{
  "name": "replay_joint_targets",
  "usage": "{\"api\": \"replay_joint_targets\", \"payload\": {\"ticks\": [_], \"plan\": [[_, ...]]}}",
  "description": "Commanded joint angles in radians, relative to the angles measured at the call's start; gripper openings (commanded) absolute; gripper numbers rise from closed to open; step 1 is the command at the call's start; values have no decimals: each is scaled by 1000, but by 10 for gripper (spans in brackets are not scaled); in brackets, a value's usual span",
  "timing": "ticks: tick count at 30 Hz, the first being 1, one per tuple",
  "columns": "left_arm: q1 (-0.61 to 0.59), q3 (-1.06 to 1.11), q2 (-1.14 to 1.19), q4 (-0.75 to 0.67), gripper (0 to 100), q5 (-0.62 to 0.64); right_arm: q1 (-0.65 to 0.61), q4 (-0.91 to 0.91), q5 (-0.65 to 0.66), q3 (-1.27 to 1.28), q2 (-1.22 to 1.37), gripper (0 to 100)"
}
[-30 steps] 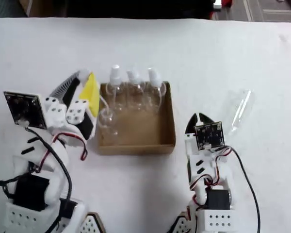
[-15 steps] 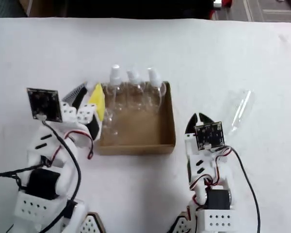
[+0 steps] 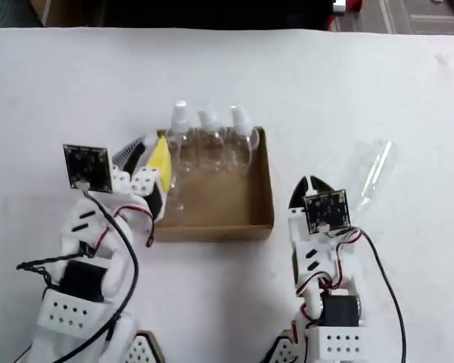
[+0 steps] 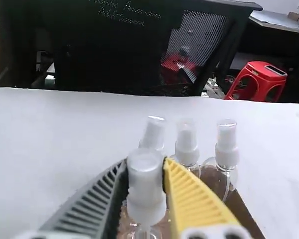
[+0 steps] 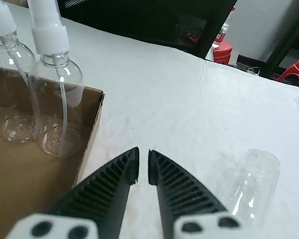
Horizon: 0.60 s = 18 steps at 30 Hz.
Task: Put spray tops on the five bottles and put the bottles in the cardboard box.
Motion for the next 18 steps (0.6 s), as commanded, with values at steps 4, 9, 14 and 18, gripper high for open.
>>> {"api": "replay_joint_targets", "payload": {"ticks": [4, 9, 14, 18], "plan": [[10, -18, -13, 98, 162, 11, -4, -5, 12, 8, -8, 24], [10, -35, -13, 115, 162, 6, -4, -5, 12, 8, -8, 24], [2, -155, -13, 270, 163, 11, -4, -7, 12, 8, -8, 24], [1, -250, -13, 399, 163, 5, -4, -7, 12, 8, -10, 24]]}}
